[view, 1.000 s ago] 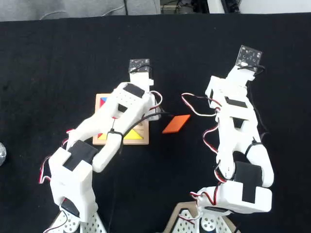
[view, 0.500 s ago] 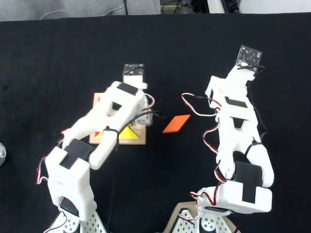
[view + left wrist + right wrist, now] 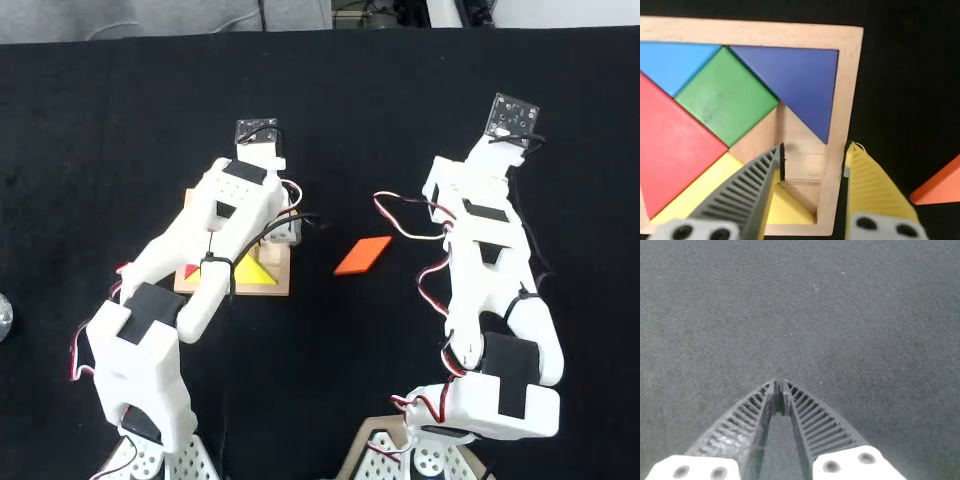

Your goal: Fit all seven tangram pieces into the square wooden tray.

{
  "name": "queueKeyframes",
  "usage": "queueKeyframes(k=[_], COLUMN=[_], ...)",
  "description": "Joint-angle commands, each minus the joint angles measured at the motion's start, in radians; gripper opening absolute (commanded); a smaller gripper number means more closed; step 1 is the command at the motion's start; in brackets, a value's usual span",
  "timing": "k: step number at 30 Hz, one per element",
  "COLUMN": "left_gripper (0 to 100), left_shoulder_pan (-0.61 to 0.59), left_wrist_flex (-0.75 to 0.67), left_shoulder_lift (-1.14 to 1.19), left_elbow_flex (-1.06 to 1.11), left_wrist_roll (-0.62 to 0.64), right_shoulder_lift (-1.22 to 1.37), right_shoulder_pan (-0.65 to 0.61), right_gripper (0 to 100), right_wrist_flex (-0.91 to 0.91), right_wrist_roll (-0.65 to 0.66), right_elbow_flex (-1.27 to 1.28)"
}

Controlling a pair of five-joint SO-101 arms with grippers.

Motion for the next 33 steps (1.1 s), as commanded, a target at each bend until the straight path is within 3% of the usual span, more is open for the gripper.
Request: queueKeyframes(k=[1, 10, 16, 21, 26, 33], left_gripper=[21, 21, 3, 4, 4, 4], left_shoulder_pan=[0.061, 0.122, 0.122, 0.125, 0.150, 0.202], left_wrist_flex=[0.003, 0.014, 0.110, 0.140, 0.091, 0.023], left_shoulder_lift=[-0.025, 0.097, 0.157, 0.169, 0.169, 0.169], left_elbow_flex=[-0.045, -0.105, -0.232, -0.275, -0.298, -0.309], left_wrist_roll=[0.002, 0.003, 0.003, 0.012, 0.152, 0.166], right_shoulder_lift=[-0.012, -0.012, -0.013, -0.013, -0.013, -0.013], right_shoulder_pan=[-0.018, -0.018, -0.018, -0.018, -0.018, -0.018], right_gripper=[1.2, 1.2, 1.2, 1.2, 1.2, 1.2], right_wrist_flex=[-0.012, -0.012, -0.012, -0.012, -0.012, -0.012], right_wrist_roll=[0.009, 0.009, 0.009, 0.009, 0.009, 0.009], right_elbow_flex=[-0.058, -0.058, -0.058, -0.059, -0.059, -0.059])
